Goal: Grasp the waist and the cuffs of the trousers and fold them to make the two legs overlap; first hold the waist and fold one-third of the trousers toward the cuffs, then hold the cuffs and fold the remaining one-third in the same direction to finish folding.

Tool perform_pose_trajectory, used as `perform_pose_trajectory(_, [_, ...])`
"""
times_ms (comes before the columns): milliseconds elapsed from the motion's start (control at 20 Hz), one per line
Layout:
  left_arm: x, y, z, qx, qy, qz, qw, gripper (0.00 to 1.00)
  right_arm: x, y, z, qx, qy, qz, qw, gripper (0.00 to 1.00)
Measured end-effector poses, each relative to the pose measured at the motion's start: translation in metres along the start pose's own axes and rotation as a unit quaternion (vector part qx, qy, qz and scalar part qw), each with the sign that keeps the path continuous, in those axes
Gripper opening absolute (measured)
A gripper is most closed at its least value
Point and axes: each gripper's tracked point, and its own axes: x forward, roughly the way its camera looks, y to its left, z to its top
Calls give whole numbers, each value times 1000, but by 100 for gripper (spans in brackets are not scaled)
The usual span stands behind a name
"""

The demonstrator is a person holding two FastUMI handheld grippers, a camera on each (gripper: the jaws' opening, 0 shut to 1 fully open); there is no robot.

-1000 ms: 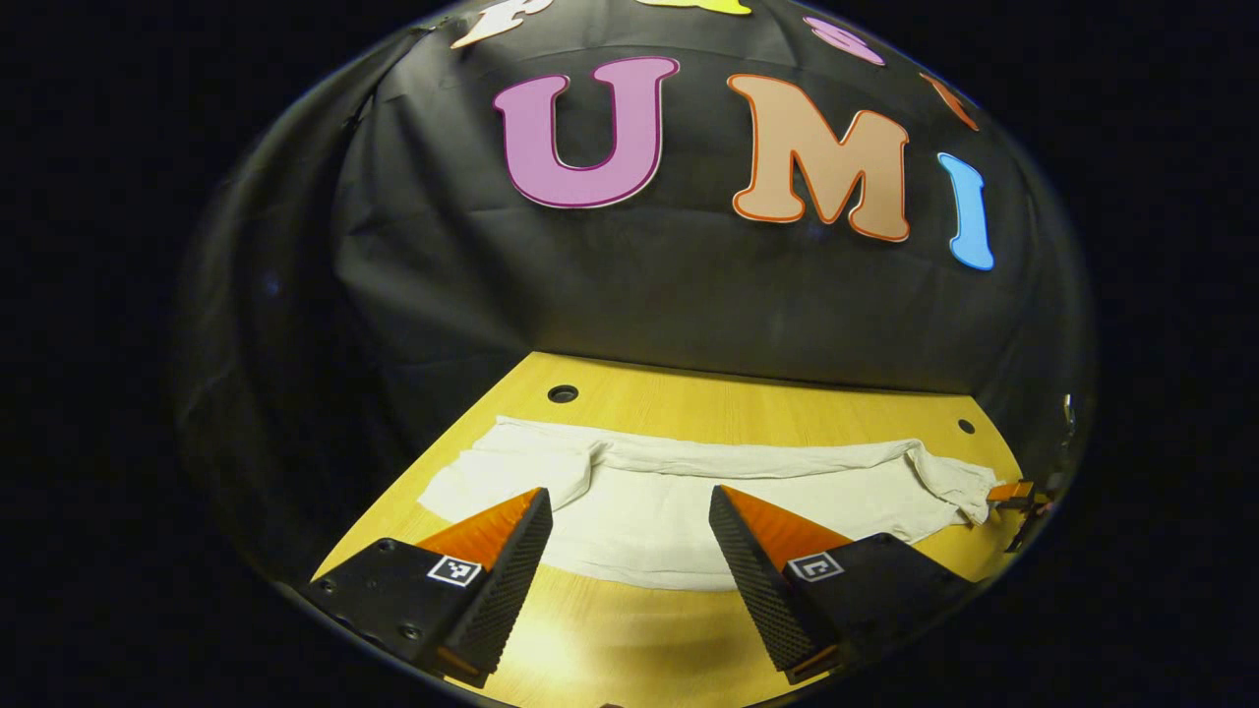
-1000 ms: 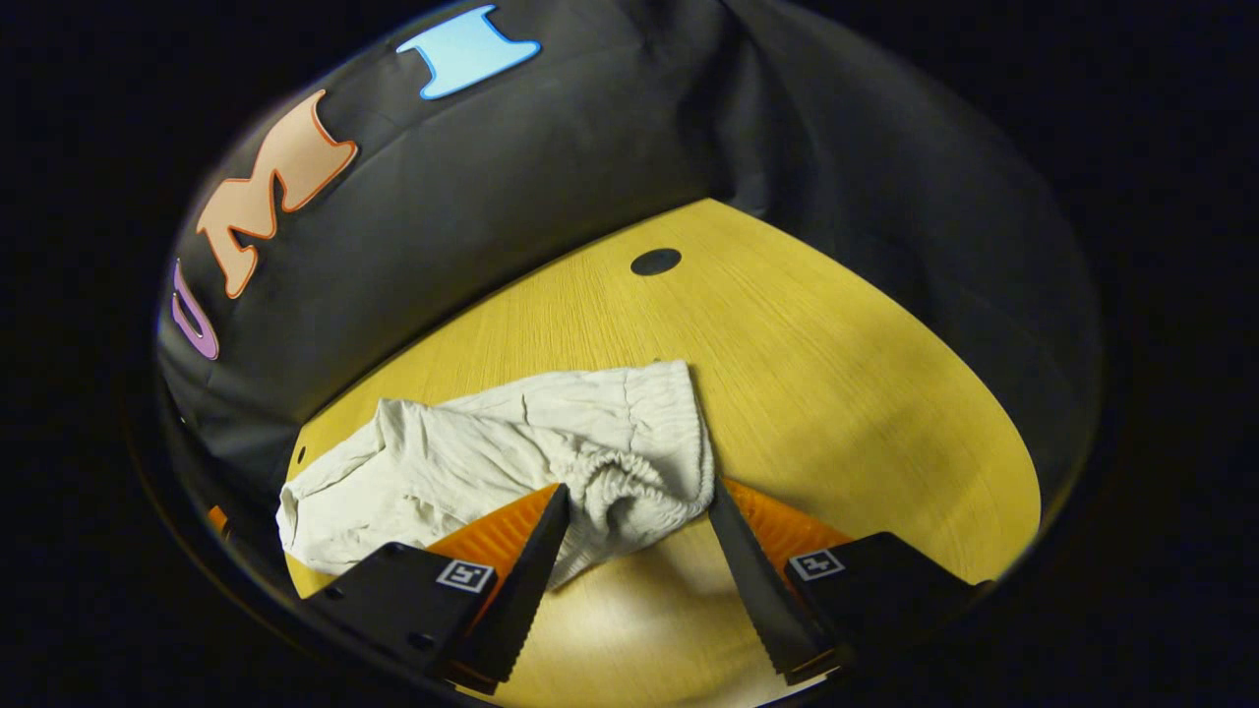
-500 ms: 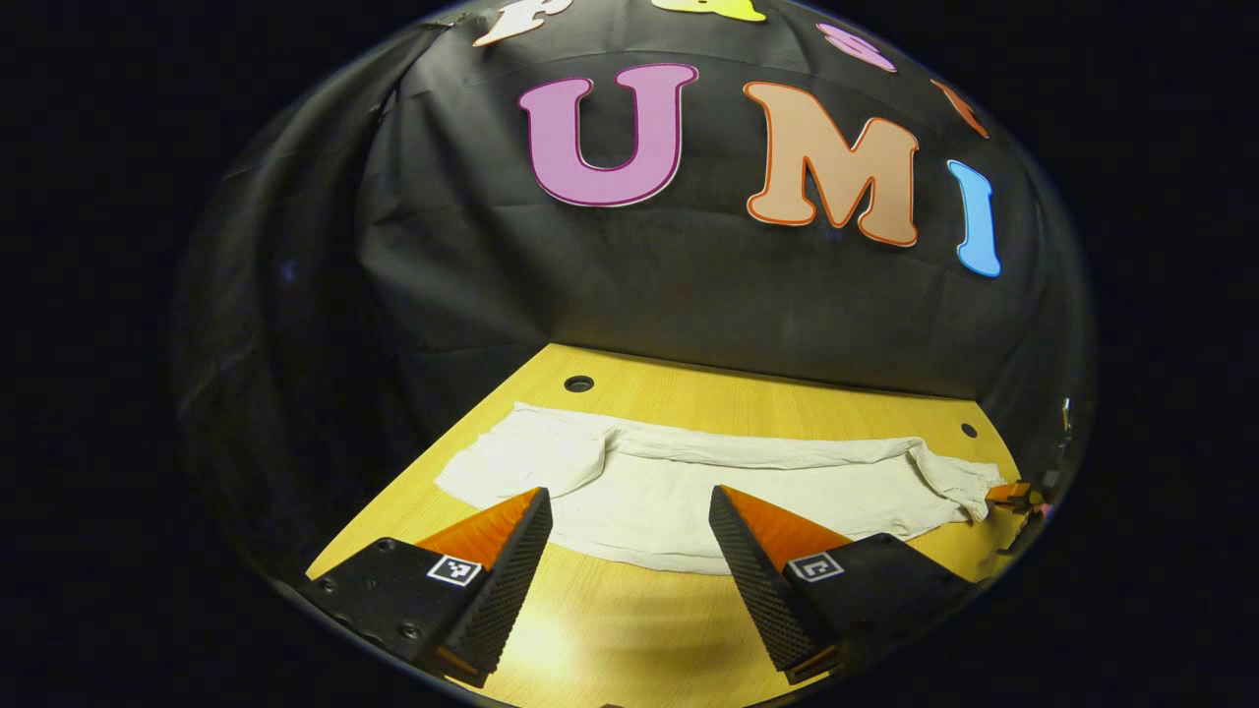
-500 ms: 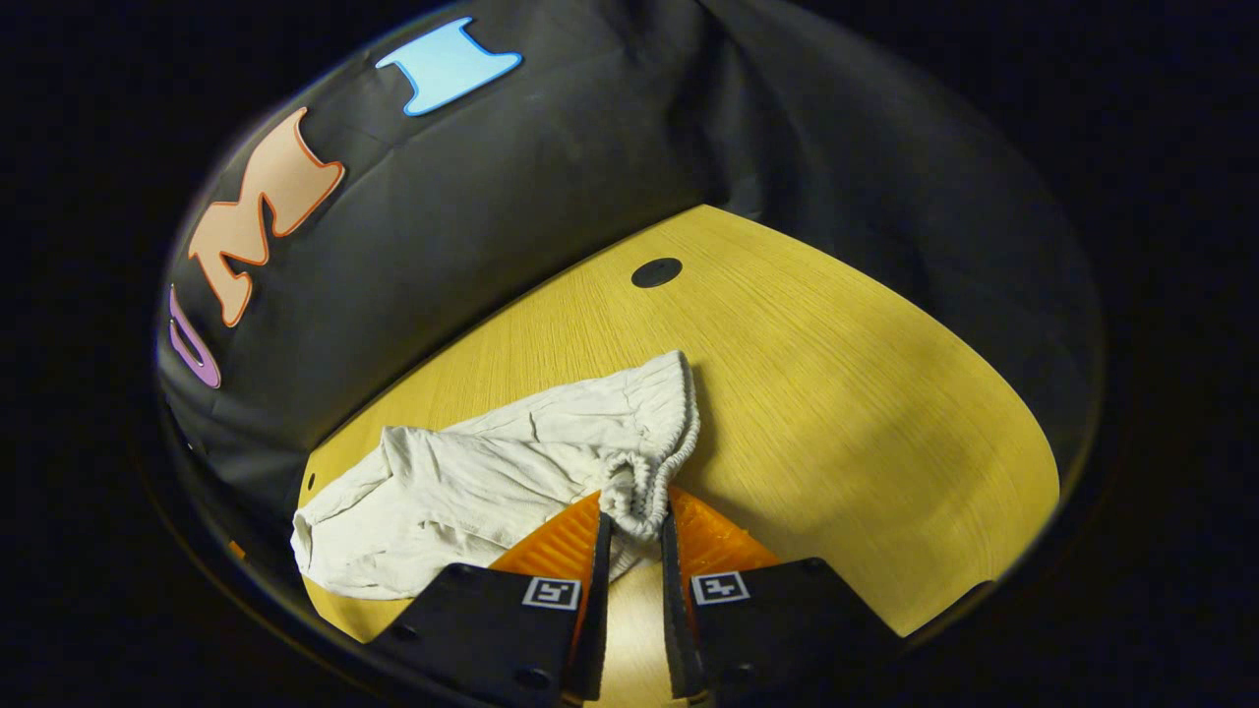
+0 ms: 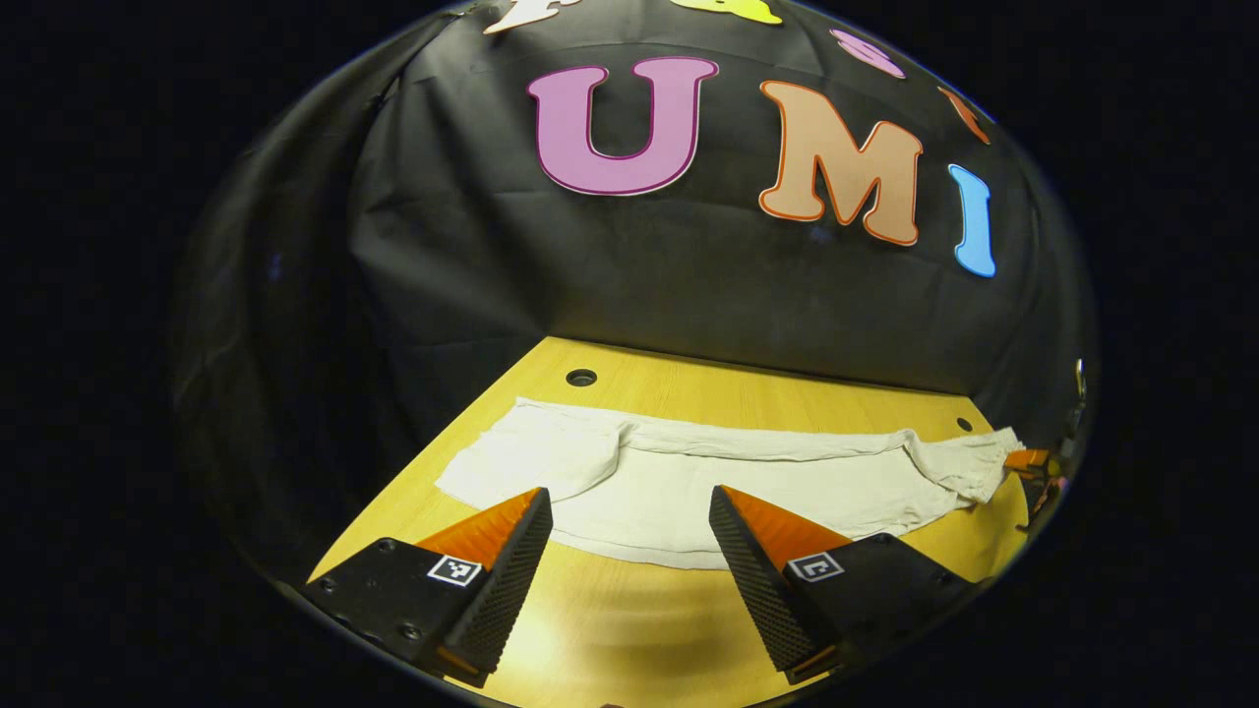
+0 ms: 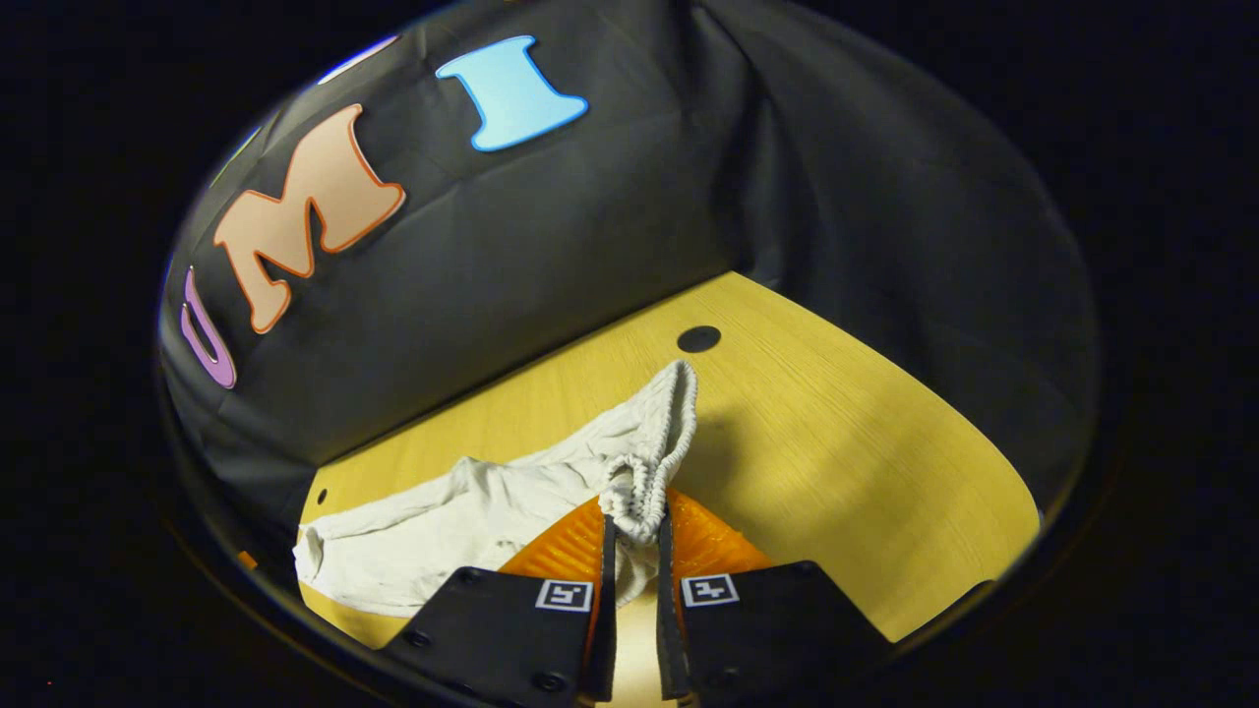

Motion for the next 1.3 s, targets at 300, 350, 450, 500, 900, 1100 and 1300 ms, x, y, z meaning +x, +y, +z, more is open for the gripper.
perform_pose_trajectory(300, [-5, -1, 2, -13, 3, -28, 1000, 96, -36, 121, 27, -66, -61, 44, 995, 19])
perform_pose_trajectory(350, [-6, -2, 3, -14, 2, -29, 999, 95, -38, 147, 25, -76, -68, 57, 993, 19])
perform_pose_trajectory(450, [-6, -1, 4, -13, -1, -27, 1000, 96, -46, 194, 20, -91, -78, 86, 989, 19])
perform_pose_trajectory(500, [-6, -2, 3, -12, 1, -26, 1000, 95, -48, 220, 16, -98, -81, 102, 987, 19])
perform_pose_trajectory(900, [-5, -2, 0, -21, 32, -20, 999, 96, -55, 368, -89, -196, -30, 204, 959, 19])
perform_pose_trajectory(1100, [-8, -4, 1, -19, 54, -25, 998, 96, -46, 405, -143, -249, 3, 222, 943, 24])
perform_pose_trajectory(1300, [-8, -2, -2, -19, 76, -24, 997, 96, -47, 405, -153, -262, 14, 228, 938, 25])
